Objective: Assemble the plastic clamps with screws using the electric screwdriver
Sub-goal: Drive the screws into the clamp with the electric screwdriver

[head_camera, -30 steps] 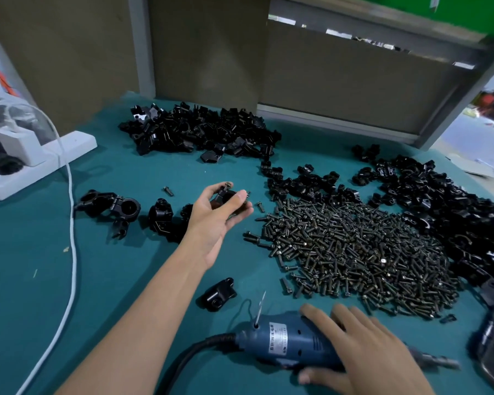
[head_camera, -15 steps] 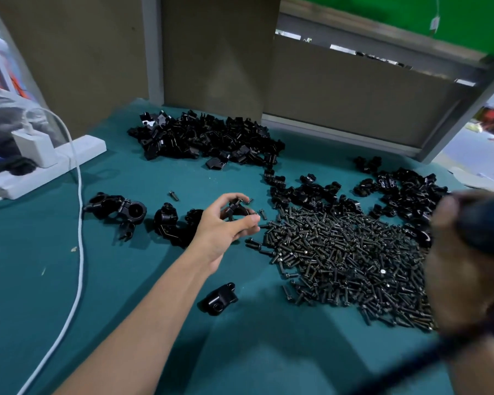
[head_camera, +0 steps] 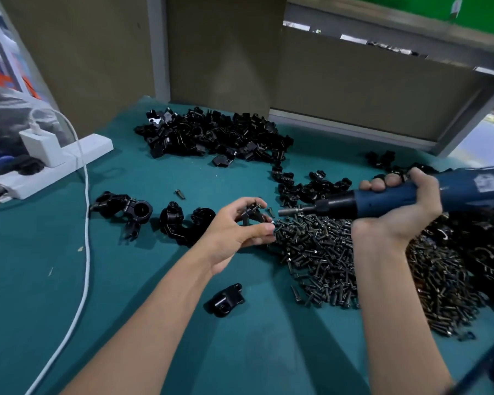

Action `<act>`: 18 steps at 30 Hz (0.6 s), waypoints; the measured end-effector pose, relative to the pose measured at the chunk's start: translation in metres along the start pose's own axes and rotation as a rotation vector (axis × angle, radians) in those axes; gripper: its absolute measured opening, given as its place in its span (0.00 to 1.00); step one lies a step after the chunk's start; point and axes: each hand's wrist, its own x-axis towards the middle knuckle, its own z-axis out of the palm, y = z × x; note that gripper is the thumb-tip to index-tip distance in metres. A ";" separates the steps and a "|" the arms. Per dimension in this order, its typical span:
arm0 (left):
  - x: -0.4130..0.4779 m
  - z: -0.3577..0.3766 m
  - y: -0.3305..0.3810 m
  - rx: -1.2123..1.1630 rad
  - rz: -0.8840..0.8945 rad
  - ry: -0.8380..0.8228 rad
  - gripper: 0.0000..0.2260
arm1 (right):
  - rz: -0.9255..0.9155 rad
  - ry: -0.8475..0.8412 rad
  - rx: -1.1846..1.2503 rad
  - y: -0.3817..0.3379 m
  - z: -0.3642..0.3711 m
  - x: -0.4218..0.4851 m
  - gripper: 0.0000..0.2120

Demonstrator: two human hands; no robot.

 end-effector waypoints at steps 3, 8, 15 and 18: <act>-0.002 0.002 0.001 0.002 -0.022 -0.047 0.16 | 0.078 0.043 -0.008 0.012 0.007 0.005 0.22; -0.007 0.006 0.000 0.004 -0.051 -0.105 0.21 | 0.118 0.007 0.023 0.015 0.006 0.004 0.24; -0.008 0.003 0.003 0.116 -0.055 -0.156 0.21 | 0.154 0.052 0.047 0.018 0.003 0.011 0.16; -0.009 0.002 0.002 0.193 -0.047 -0.178 0.20 | 0.154 0.058 0.044 0.018 -0.002 0.014 0.08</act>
